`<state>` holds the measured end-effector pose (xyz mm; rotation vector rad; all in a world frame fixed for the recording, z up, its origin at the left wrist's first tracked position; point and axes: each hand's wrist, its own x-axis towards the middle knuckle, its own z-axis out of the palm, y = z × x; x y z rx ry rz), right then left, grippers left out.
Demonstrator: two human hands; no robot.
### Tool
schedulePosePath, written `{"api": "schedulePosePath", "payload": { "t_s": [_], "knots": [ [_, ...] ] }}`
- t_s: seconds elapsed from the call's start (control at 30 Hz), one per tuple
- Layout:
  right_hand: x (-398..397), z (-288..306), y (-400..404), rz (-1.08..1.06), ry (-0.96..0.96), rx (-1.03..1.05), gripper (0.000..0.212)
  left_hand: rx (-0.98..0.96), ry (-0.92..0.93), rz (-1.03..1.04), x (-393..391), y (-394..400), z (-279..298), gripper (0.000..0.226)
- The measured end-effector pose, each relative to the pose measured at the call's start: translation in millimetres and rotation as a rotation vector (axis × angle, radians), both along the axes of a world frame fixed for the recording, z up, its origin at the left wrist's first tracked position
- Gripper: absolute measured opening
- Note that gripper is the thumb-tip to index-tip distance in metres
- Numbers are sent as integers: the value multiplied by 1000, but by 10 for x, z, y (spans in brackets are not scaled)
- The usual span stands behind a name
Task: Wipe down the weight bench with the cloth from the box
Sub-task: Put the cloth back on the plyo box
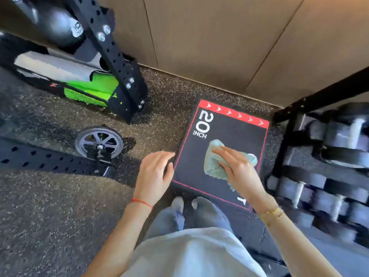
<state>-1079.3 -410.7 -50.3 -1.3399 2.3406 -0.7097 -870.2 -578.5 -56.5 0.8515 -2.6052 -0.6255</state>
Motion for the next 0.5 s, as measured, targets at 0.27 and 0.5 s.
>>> {"api": "schedulePosePath", "payload": {
  "t_s": [0.27,0.5],
  "knots": [
    [-30,-749,-56,-195,21,45,43,96,-51,-139,-397,-402,-602,30],
    [-266,-1571,-16,-288,54,65,42,80,-78,-204,-842,-519,-1304,32]
  ]
}}
